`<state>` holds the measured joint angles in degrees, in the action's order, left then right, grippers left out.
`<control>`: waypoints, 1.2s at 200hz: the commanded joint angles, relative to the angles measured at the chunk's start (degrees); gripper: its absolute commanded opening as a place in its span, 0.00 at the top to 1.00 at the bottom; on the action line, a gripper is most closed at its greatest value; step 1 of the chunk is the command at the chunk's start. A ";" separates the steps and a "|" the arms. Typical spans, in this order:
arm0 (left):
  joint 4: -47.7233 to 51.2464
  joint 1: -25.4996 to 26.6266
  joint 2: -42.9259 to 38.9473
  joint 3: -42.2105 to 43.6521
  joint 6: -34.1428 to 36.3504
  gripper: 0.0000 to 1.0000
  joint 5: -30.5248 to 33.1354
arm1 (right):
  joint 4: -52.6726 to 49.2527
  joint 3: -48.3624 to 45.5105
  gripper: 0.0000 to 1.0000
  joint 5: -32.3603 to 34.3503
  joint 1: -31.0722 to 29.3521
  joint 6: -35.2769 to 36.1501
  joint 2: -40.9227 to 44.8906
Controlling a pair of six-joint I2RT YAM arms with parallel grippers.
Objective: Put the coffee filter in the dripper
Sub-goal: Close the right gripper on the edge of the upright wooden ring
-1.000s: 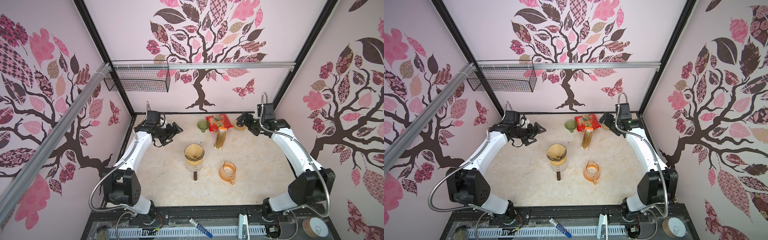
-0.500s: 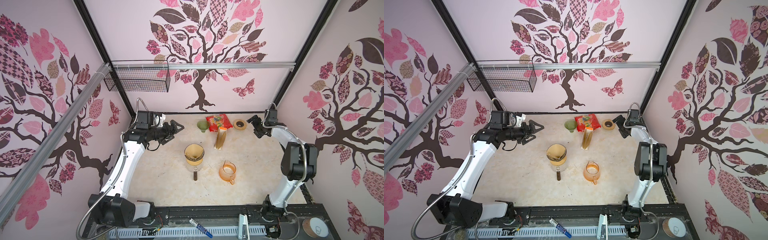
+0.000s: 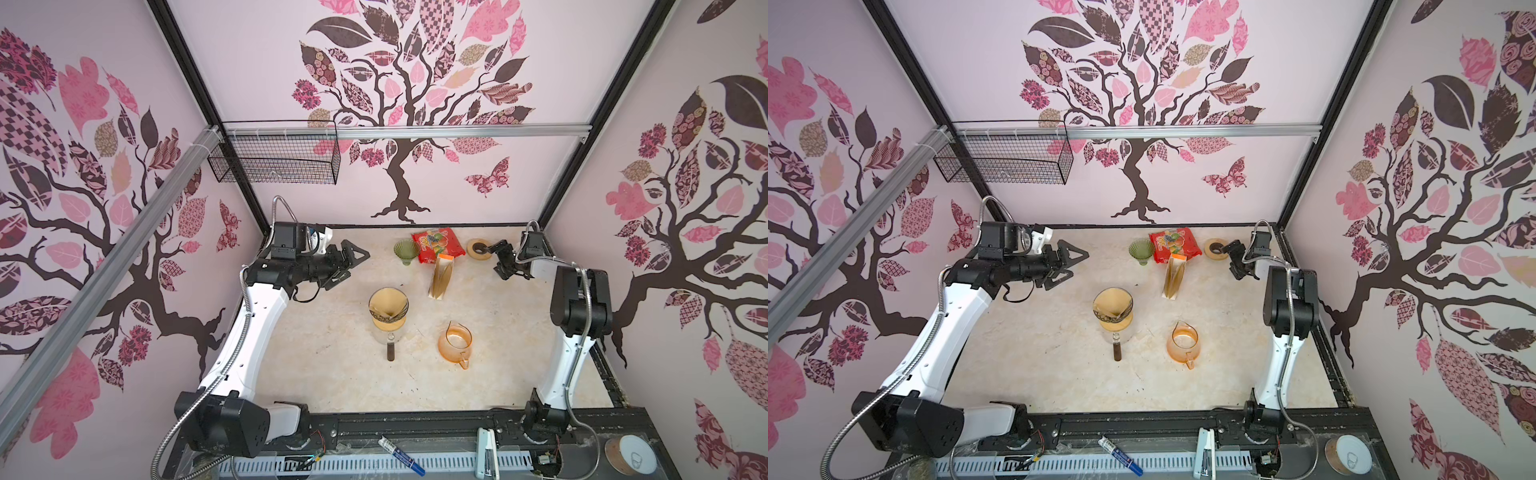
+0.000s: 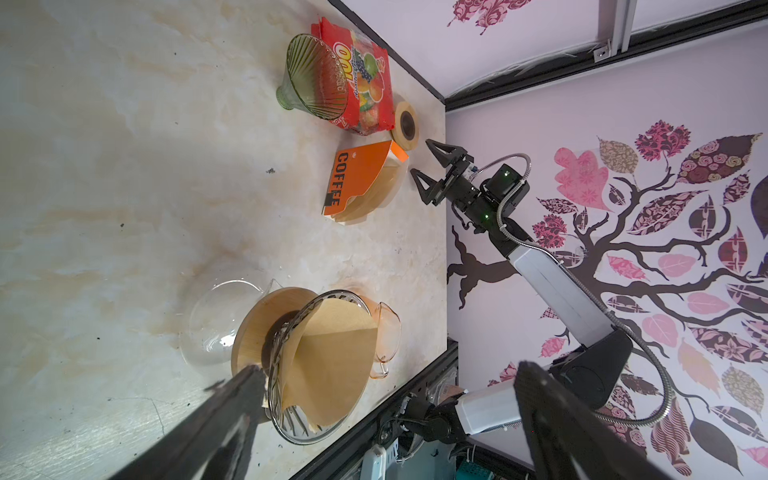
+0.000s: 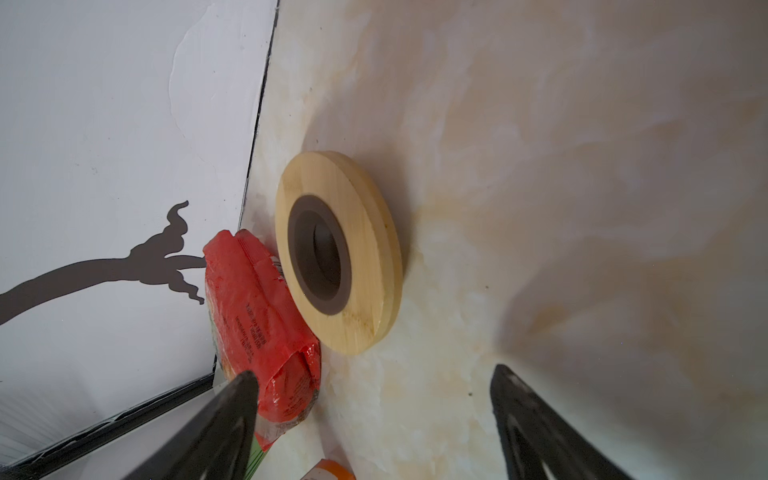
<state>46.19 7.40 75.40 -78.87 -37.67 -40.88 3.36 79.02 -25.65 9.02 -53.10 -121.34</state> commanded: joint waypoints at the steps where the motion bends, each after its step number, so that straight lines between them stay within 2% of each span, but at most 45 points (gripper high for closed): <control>1: -0.45 0.47 0.80 0.91 0.76 0.03 -0.86 | 5.73 -0.19 0.12 -2.68 0.72 -3.39 -3.59; 89: 0.89 1.12 3.39 -0.04 1.11 0.03 -1.57 | 14.45 0.73 0.16 -7.79 1.00 -11.18 -10.75; 151: 0.97 1.19 5.84 -1.36 1.11 0.03 -1.75 | 18.43 2.97 0.26 -10.19 1.05 -12.03 -10.85; 240: 0.10 1.28 7.11 -0.96 0.64 0.03 -2.69 | 20.92 1.96 0.40 -10.07 1.12 -13.17 -9.86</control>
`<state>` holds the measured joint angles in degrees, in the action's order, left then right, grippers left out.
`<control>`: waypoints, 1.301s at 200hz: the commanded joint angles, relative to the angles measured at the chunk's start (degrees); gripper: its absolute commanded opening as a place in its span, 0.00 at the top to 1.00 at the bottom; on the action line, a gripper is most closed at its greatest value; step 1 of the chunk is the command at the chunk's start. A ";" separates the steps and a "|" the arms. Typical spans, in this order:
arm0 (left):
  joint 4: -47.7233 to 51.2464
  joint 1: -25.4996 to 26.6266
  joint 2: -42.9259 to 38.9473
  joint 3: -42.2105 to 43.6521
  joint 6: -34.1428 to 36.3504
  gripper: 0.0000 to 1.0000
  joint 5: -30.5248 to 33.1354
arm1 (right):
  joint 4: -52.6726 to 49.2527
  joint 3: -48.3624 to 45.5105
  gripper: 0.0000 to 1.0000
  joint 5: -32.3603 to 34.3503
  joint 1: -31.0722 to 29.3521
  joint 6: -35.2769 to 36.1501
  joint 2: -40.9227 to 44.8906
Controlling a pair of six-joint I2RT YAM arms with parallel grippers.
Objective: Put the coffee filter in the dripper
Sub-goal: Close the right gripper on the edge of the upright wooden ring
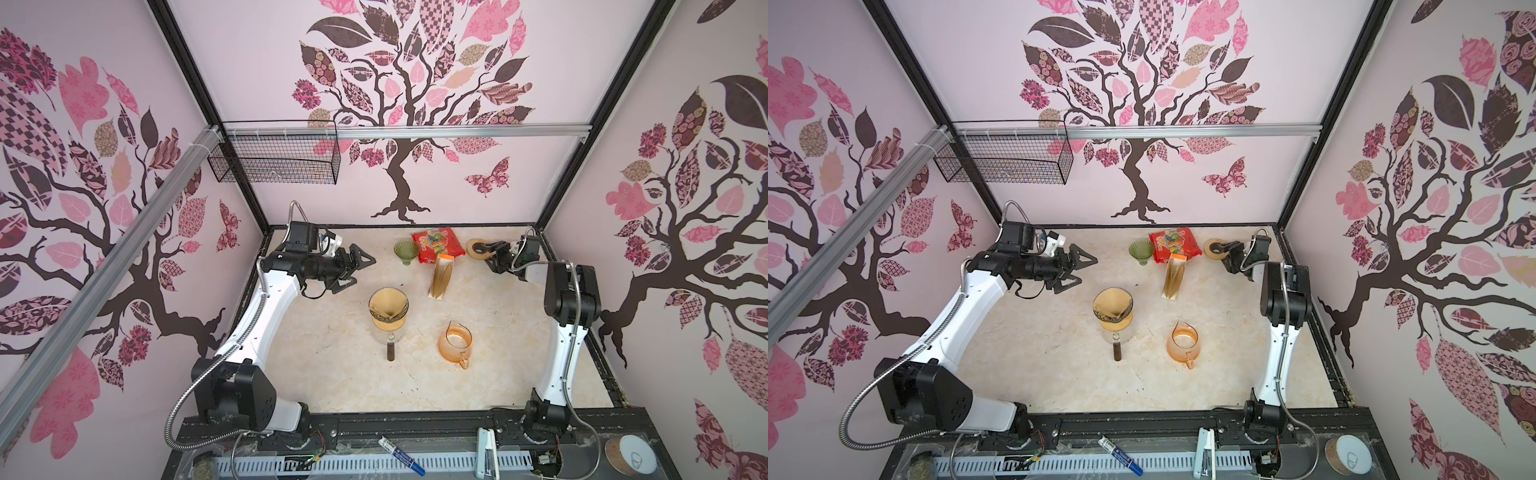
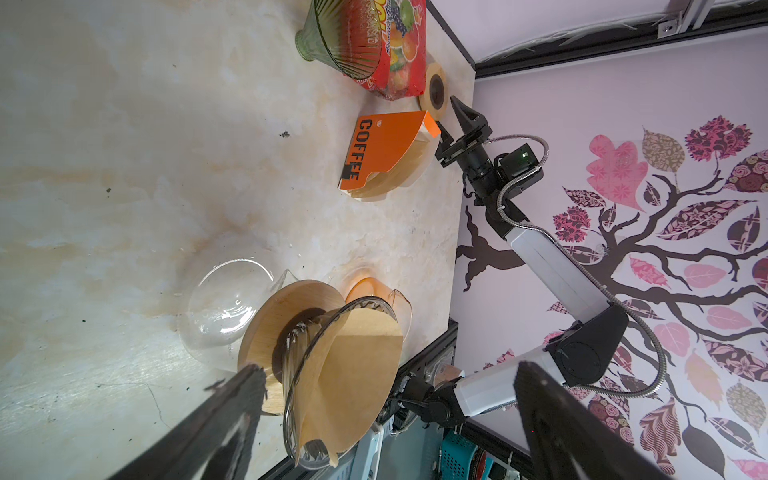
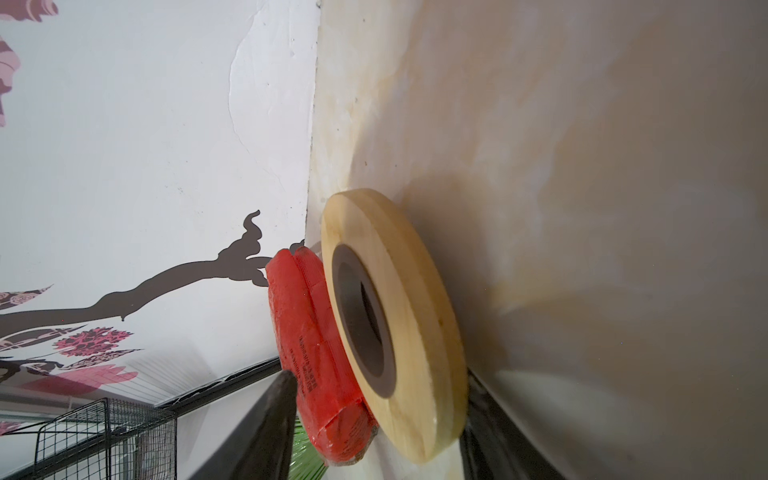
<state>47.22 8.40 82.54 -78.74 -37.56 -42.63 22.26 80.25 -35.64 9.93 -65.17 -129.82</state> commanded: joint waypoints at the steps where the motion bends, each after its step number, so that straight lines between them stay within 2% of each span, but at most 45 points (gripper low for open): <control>1: -0.91 0.24 -0.03 -1.12 0.50 0.03 -0.95 | 2.05 0.72 0.40 -0.06 0.19 -1.10 -1.39; 57: -0.91 0.21 0.43 -1.07 0.63 0.03 -1.39 | 2.97 0.70 0.46 0.13 0.28 -1.67 -1.26; 109: -0.85 0.21 0.61 -1.38 0.73 0.03 -1.44 | 2.26 1.74 0.63 -0.35 0.36 -2.03 -2.81; 209: -1.34 0.22 0.61 -1.20 0.51 0.03 -1.22 | 2.81 2.55 0.83 -0.76 0.46 -2.86 -3.33; 260: -1.07 0.62 0.34 -0.91 0.94 0.03 -0.10 | 3.84 1.46 0.92 -1.10 0.52 -3.45 0.15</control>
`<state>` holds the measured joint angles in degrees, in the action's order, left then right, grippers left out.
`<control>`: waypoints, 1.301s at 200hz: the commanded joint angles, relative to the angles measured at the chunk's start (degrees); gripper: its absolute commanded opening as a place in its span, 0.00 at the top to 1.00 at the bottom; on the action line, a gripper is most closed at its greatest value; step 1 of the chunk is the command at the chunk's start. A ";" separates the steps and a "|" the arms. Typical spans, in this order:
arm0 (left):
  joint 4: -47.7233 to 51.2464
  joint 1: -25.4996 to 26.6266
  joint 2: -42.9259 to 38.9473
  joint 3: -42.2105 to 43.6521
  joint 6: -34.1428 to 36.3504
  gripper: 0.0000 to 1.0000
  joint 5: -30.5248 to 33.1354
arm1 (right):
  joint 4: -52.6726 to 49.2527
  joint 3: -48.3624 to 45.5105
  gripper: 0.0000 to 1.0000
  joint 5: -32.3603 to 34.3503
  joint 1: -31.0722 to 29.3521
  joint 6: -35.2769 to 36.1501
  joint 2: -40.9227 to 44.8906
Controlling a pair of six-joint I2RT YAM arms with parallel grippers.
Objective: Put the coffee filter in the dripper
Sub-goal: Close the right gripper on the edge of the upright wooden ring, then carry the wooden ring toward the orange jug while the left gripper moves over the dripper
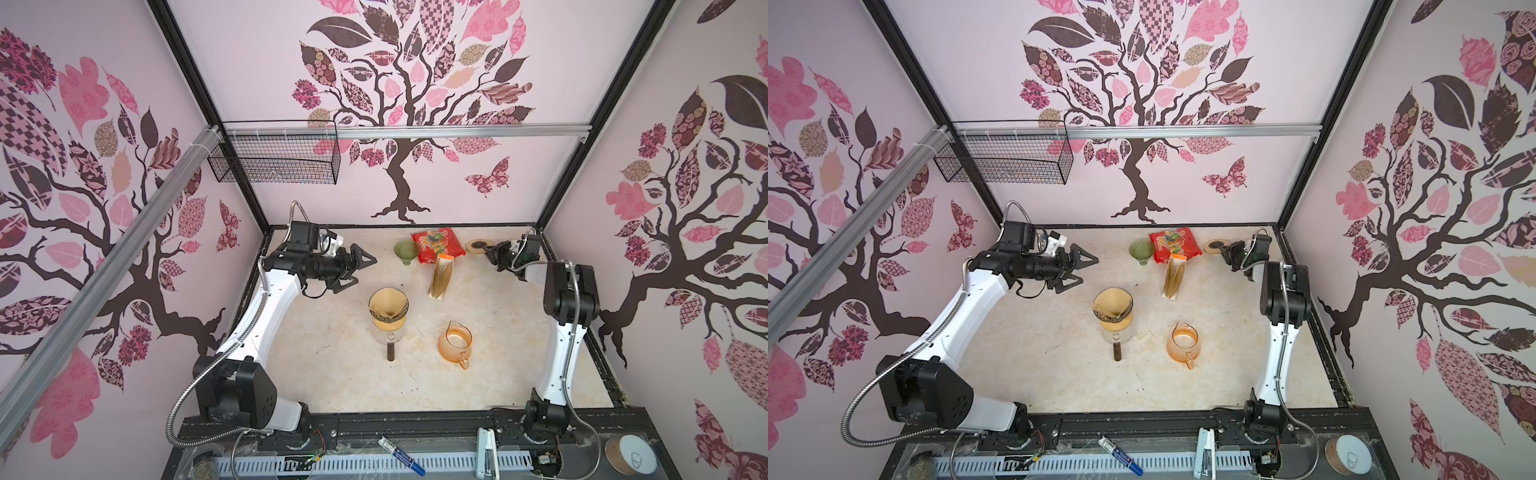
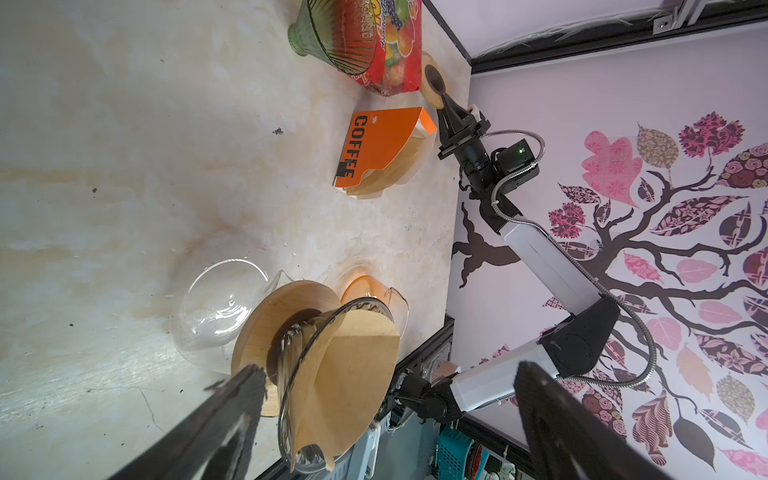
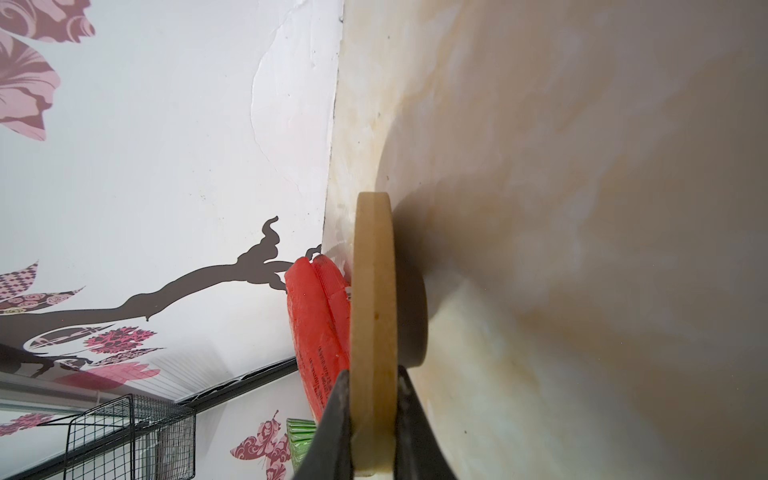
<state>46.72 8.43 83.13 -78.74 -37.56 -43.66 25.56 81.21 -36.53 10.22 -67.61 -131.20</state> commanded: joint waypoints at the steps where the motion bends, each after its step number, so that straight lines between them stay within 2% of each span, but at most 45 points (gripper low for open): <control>1: -0.48 0.61 -0.21 -0.90 1.01 0.03 1.02 | 0.54 0.47 0.92 -0.25 0.24 -1.02 1.63; 30: 6.57 2.49 0.26 -4.42 6.10 0.03 8.30 | 0.81 -1.18 0.99 -0.47 0.55 -1.47 4.93; 64: 9.13 3.62 -2.19 -5.11 9.69 0.03 9.99 | -3.37 -2.37 1.00 -1.13 0.99 -0.53 9.78; 84: 10.69 4.05 -5.54 -3.36 11.36 0.03 12.47 | -5.89 -4.28 1.00 -0.26 0.95 0.42 13.71; 112: 8.43 4.81 -11.39 2.02 11.21 0.03 12.65 | -9.08 -5.77 1.00 0.25 0.94 0.83 18.68; 143: 6.82 5.55 -12.03 3.61 8.10 0.03 7.70 | -9.95 -9.83 1.00 0.99 0.89 -0.75 26.23; 165: 8.17 5.46 -10.93 0.88 4.08 0.03 7.07 | -17.78 -9.32 1.00 0.81 0.88 0.41 31.00; 178: 7.68 6.67 -10.15 0.85 1.75 0.03 5.44 | -18.99 -10.61 1.00 0.91 0.84 1.09 34.87; 213: -6.40 7.92 -12.59 10.46 -10.68 0.03 3.45 | -24.66 -14.53 1.00 1.01 0.68 1.22 47.09; 222: -6.32 8.09 -11.42 8.82 -10.44 0.03 2.57 | -26.16 -15.25 1.00 0.29 0.59 1.68 49.63; 230: -2.95 8.66 -9.59 5.53 -7.52 0.03 3.30 | -28.12 -15.63 1.00 -0.49 0.66 2.67 51.61; 244: 3.17 11.35 -6.29 -0.58 -1.82 0.03 6.60 | -30.50 -17.29 1.00 -1.09 0.60 3.48 55.27; 260: 5.81 14.45 -3.42 -4.69 0.57 0.03 6.90 | -32.12 -18.94 1.00 -4.08 0.27 4.01 58.29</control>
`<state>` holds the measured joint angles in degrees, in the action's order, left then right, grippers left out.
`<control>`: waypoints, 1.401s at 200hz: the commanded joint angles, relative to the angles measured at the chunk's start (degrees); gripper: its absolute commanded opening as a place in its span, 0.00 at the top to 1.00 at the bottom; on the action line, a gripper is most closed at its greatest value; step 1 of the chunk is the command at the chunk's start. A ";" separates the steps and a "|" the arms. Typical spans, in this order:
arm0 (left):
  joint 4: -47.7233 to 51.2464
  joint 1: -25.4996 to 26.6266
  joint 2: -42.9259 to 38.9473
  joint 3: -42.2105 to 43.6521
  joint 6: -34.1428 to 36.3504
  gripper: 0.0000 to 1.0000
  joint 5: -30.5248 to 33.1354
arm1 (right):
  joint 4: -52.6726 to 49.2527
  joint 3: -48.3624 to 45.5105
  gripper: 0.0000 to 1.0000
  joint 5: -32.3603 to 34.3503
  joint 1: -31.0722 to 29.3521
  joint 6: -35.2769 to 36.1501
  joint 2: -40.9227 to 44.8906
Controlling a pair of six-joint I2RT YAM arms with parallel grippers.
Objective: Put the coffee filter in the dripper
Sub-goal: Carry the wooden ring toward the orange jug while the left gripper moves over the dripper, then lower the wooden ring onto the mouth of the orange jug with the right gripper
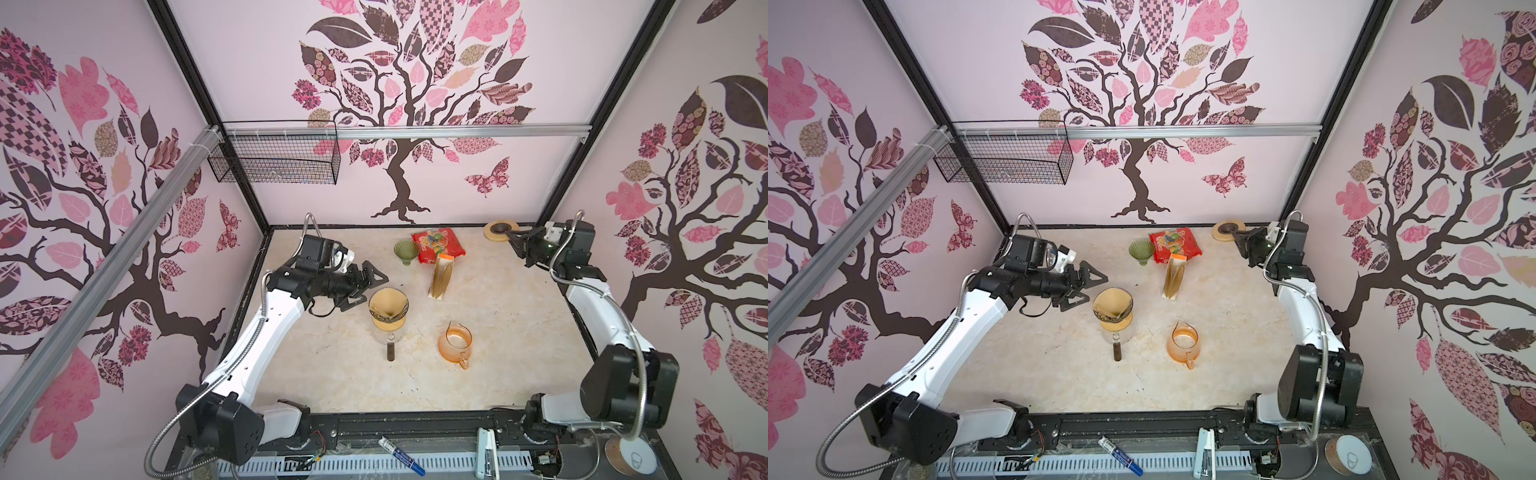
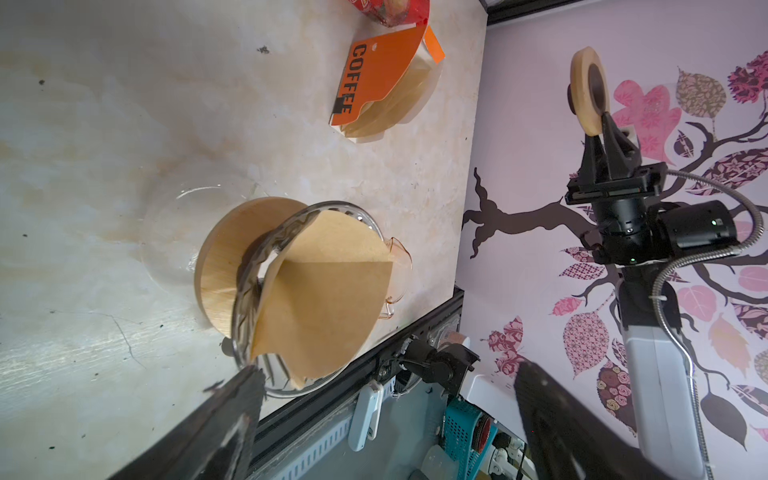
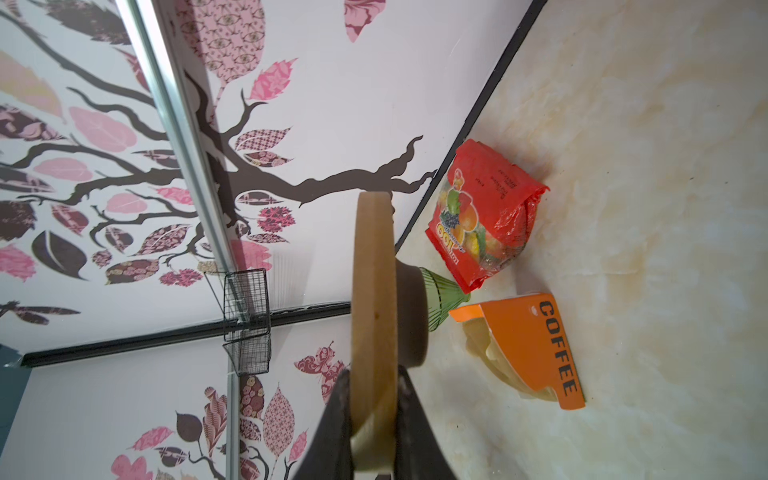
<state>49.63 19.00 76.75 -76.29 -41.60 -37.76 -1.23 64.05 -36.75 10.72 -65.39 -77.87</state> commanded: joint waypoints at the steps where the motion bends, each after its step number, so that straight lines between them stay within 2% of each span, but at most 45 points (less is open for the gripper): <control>1: 3.01 4.08 3.10 -7.39 4.74 0.03 0.96 | -5.65 -1.81 1.00 -3.95 -0.24 1.85 5.03; 22: 2.61 8.01 5.22 -9.91 7.32 0.03 3.28 | -11.39 -1.22 1.00 -3.63 -2.57 6.82 8.46; 54: 2.30 9.07 7.71 -13.95 8.08 0.03 1.64 | -18.87 -4.25 1.00 -6.98 -6.13 11.54 13.57; 82: 1.32 11.51 8.59 -14.84 8.82 0.03 -0.46 | -21.14 -10.42 1.00 -9.85 -7.90 14.68 19.35; 121: 0.30 14.83 10.04 -16.65 8.70 0.03 -1.40 | -24.19 -16.79 1.00 -12.94 -8.76 19.38 22.25; 139: 0.19 14.84 10.17 -16.39 8.09 0.03 -1.05 | -24.41 -18.57 1.00 -14.73 -10.64 20.73 22.01; 167: -0.78 15.42 9.01 -15.04 7.36 0.03 -2.12 | -24.22 -22.64 1.00 -13.37 -12.62 22.76 23.06; 203: -2.20 17.01 7.33 -12.46 5.91 0.03 -2.80 | -16.94 -29.92 1.00 -16.19 -12.70 19.33 23.89; 280: -1.40 17.22 6.63 -10.96 5.64 0.03 -2.23 | -17.30 -32.89 1.00 -17.03 -12.74 22.63 23.15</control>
<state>48.95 36.16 84.38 -89.01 -36.03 -39.75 -20.03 31.51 -52.25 -1.80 -44.53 -54.85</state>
